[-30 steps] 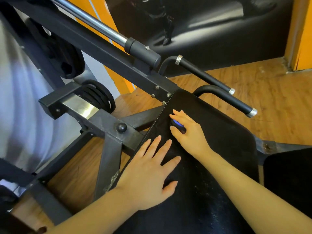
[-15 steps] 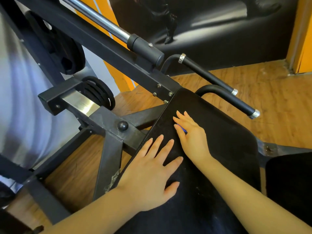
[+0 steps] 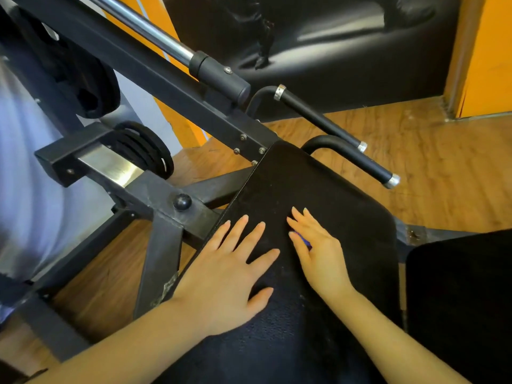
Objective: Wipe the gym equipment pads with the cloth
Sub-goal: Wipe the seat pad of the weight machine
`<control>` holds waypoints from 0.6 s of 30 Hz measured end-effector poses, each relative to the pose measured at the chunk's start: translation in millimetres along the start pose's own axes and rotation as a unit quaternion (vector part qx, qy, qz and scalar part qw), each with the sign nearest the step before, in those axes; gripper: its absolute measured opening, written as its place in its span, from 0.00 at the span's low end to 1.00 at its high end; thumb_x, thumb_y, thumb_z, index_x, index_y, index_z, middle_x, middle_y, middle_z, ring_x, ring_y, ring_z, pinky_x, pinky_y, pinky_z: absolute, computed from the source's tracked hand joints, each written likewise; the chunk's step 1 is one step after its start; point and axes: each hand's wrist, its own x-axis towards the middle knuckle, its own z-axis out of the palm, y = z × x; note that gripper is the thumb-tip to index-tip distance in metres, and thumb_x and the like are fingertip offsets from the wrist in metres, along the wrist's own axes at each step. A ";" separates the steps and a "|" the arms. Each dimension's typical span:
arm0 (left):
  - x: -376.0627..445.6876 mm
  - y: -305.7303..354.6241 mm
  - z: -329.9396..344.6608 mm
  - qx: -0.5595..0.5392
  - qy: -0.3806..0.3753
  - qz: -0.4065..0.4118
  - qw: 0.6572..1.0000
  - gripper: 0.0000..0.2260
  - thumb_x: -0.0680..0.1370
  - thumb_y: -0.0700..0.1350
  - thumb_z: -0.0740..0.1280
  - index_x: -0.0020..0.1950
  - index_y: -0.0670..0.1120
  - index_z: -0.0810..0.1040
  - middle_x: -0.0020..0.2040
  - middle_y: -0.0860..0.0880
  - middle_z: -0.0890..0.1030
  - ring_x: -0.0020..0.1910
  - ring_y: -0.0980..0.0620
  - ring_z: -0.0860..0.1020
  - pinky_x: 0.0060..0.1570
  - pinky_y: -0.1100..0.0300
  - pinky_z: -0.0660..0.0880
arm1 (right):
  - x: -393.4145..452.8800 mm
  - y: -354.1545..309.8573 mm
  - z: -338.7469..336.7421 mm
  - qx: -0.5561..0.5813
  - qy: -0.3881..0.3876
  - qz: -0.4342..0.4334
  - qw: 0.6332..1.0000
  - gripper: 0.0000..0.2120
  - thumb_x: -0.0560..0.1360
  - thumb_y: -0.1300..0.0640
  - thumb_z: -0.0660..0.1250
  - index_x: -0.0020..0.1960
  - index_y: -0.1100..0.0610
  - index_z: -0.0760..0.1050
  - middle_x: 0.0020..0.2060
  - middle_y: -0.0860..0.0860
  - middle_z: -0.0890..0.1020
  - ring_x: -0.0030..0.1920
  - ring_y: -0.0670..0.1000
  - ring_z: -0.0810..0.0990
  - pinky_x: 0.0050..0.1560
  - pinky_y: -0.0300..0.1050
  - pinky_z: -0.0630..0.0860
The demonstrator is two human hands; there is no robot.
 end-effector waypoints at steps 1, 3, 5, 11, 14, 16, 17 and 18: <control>0.1 0.1 0.7 -0.003 0.003 0.000 1.000 0.26 0.75 0.64 0.57 0.70 0.55 0.73 0.74 0.42 0.67 0.74 0.38 0.63 0.71 0.44 0.59 | 23.4 -2.3 6.9 -0.005 0.011 0.003 1.000 0.18 0.79 0.58 0.63 0.68 0.53 0.71 0.70 0.43 0.68 0.73 0.43 0.58 0.71 0.36 0.54; 0.4 0.0 0.1 -0.003 0.005 -0.001 1.000 0.26 0.75 0.64 0.57 0.70 0.56 0.73 0.74 0.43 0.67 0.74 0.39 0.64 0.72 0.43 0.61 | 71.7 -6.7 18.1 -0.004 0.036 0.030 0.999 0.17 0.80 0.59 0.61 0.68 0.55 0.72 0.71 0.47 0.69 0.74 0.46 0.59 0.70 0.37 0.55; 1.2 -1.1 -1.4 -0.008 0.004 0.002 1.000 0.26 0.75 0.64 0.57 0.70 0.57 0.72 0.74 0.43 0.67 0.74 0.39 0.64 0.72 0.43 0.61 | 101.3 -8.8 21.0 -0.004 0.050 0.066 0.997 0.17 0.81 0.59 0.60 0.69 0.55 0.71 0.72 0.49 0.69 0.75 0.48 0.59 0.72 0.44 0.57; 1.0 -1.5 -1.7 0.000 -0.004 0.000 1.000 0.26 0.75 0.64 0.56 0.70 0.55 0.72 0.74 0.42 0.67 0.74 0.38 0.63 0.72 0.44 0.58 | 34.1 -18.0 6.1 0.005 0.010 0.006 1.000 0.18 0.80 0.60 0.62 0.70 0.54 0.69 0.70 0.43 0.65 0.73 0.43 0.58 0.70 0.30 0.51; -0.1 0.9 -1.2 -0.004 0.001 0.002 1.000 0.27 0.76 0.64 0.56 0.71 0.54 0.72 0.74 0.42 0.67 0.74 0.38 0.62 0.70 0.43 0.57 | 14.1 -24.2 10.9 0.008 0.002 -0.029 1.000 0.19 0.79 0.60 0.63 0.70 0.54 0.70 0.69 0.41 0.65 0.72 0.41 0.57 0.66 0.24 0.48; -0.1 1.3 -1.8 -0.003 0.004 0.001 1.000 0.26 0.75 0.64 0.57 0.70 0.55 0.73 0.74 0.42 0.68 0.74 0.38 0.63 0.72 0.42 0.62 | 42.8 -30.6 21.4 -0.001 0.011 -0.042 0.999 0.18 0.79 0.61 0.63 0.68 0.56 0.72 0.70 0.47 0.70 0.73 0.44 0.60 0.69 0.31 0.54; 0.0 1.2 -1.7 -0.003 0.005 -0.001 1.000 0.26 0.75 0.64 0.57 0.70 0.55 0.73 0.73 0.43 0.68 0.74 0.38 0.64 0.71 0.42 0.62 | 64.7 -34.6 28.1 0.002 0.014 -0.045 0.999 0.17 0.79 0.62 0.63 0.68 0.57 0.73 0.69 0.49 0.72 0.73 0.46 0.61 0.71 0.36 0.58; 0.4 1.3 -1.9 -0.005 0.004 -0.002 1.000 0.26 0.75 0.64 0.58 0.70 0.56 0.73 0.74 0.43 0.68 0.74 0.38 0.64 0.71 0.43 0.62 | 86.4 -39.4 32.3 0.009 0.014 -0.041 0.999 0.17 0.80 0.62 0.62 0.68 0.57 0.72 0.69 0.51 0.72 0.73 0.48 0.62 0.72 0.42 0.60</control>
